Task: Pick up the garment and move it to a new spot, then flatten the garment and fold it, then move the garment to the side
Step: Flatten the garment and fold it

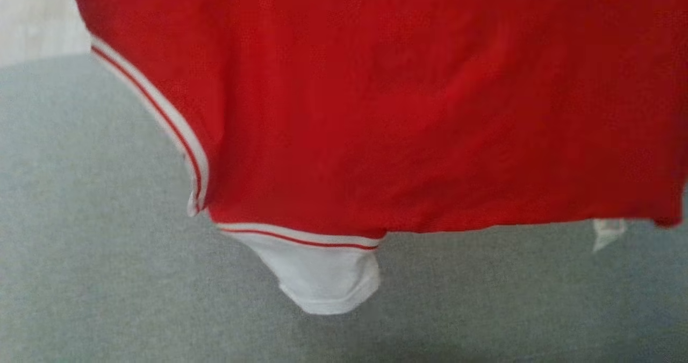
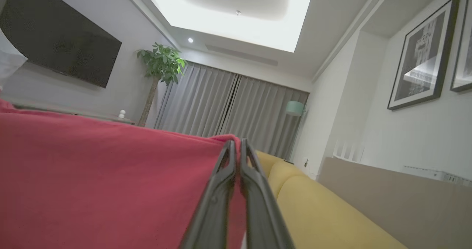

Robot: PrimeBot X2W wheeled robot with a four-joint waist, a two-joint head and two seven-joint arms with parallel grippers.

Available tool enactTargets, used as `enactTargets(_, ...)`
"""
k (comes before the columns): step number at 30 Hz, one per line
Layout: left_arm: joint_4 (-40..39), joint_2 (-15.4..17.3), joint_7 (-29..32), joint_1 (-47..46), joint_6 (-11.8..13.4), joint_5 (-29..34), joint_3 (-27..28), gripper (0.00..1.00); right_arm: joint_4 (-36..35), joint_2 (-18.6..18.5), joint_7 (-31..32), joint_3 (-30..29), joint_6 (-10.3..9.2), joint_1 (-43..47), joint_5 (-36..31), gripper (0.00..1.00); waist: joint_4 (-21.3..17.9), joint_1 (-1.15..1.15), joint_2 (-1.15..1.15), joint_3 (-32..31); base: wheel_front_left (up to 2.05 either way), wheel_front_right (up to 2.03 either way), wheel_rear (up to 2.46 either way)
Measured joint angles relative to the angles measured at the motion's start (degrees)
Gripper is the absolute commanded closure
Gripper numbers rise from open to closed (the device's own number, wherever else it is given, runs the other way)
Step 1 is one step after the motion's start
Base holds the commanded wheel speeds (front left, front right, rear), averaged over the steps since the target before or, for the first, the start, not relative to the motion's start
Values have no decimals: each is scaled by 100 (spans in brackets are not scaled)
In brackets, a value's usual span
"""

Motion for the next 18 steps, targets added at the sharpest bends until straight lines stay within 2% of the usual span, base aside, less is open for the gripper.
enactTargets(4,1006,-235,-155,-649,-60,110,-227,100,753,315,-131,553,0,-989,-81,100,19,1,0,497,0,0,0)
enactTargets(8,1797,-494,-808,-1440,-14,460,-302,100,1527,564,-534,967,0,-1957,-318,100,60,2,0,1064,0,0,0)
enactTargets(13,2388,-719,-1497,-2552,257,823,-271,100,2390,800,-998,886,0,-2983,-900,100,109,3,0,1638,0,0,0)
enactTargets(18,2555,-876,-1623,-2614,190,800,-215,100,2549,860,-1036,877,0,-3167,-1176,100,227,1,0,1910,0,0,0)
